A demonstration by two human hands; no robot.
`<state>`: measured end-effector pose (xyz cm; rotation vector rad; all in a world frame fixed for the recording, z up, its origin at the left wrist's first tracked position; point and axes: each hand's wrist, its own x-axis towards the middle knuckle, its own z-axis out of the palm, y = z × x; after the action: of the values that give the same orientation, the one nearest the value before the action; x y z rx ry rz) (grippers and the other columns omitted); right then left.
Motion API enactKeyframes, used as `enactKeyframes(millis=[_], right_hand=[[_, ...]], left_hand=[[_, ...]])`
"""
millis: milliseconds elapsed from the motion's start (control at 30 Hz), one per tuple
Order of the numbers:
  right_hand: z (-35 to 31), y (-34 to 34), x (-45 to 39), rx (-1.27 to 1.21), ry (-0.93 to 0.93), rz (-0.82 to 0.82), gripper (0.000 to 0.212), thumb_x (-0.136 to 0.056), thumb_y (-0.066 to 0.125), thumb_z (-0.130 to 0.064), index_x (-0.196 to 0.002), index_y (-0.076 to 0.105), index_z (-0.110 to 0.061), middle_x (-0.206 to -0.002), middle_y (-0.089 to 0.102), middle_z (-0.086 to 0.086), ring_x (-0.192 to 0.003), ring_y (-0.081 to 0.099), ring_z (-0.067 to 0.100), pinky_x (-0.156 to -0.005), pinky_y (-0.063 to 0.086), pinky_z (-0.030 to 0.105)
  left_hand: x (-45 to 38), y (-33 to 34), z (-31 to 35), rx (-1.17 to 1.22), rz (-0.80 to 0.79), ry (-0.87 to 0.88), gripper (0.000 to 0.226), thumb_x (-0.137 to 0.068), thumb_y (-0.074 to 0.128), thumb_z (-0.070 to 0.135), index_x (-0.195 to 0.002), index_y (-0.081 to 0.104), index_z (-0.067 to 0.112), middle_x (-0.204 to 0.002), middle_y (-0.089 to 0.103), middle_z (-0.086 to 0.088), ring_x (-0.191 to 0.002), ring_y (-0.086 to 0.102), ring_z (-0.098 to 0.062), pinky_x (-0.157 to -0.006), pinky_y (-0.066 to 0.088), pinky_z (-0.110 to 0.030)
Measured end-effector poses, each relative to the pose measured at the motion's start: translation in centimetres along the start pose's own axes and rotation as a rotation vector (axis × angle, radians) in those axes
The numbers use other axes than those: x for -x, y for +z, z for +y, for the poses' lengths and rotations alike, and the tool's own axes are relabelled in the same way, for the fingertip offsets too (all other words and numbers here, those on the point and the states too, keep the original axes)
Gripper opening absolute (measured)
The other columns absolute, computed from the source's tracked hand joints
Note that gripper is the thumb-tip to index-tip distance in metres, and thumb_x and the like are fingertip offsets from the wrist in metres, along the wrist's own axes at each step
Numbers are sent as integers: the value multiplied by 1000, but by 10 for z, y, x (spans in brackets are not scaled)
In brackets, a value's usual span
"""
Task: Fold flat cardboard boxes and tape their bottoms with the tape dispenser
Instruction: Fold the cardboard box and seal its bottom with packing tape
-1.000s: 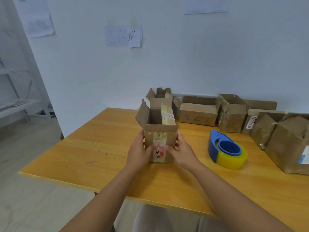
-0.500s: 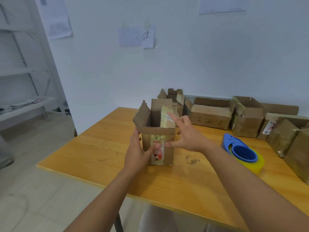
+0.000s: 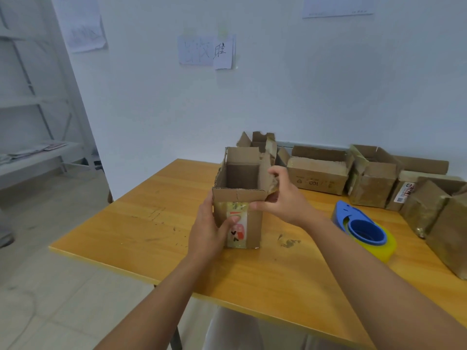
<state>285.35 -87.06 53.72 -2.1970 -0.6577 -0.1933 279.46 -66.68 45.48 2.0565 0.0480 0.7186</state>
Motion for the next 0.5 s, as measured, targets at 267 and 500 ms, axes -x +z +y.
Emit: enactKeyframes(millis=[267, 500], right_hand=[[23, 36, 41, -299, 227, 116, 95, -75, 81, -46, -144, 15, -37, -142, 51, 5, -126, 54, 22, -102, 49, 40], [24, 62, 49, -261, 241, -28, 99, -86, 71, -50, -155, 1, -47, -153, 43, -11, -123, 58, 16, -94, 50, 33]], left_hand=[[4, 1, -1, 86, 22, 1, 69, -79, 70, 55, -138, 35, 46, -126, 56, 19, -111, 57, -3, -82, 59, -37], [4, 2, 5, 103, 38, 24, 63, -81, 73, 51, -135, 41, 47, -118, 55, 23, -106, 57, -2, -76, 51, -22]])
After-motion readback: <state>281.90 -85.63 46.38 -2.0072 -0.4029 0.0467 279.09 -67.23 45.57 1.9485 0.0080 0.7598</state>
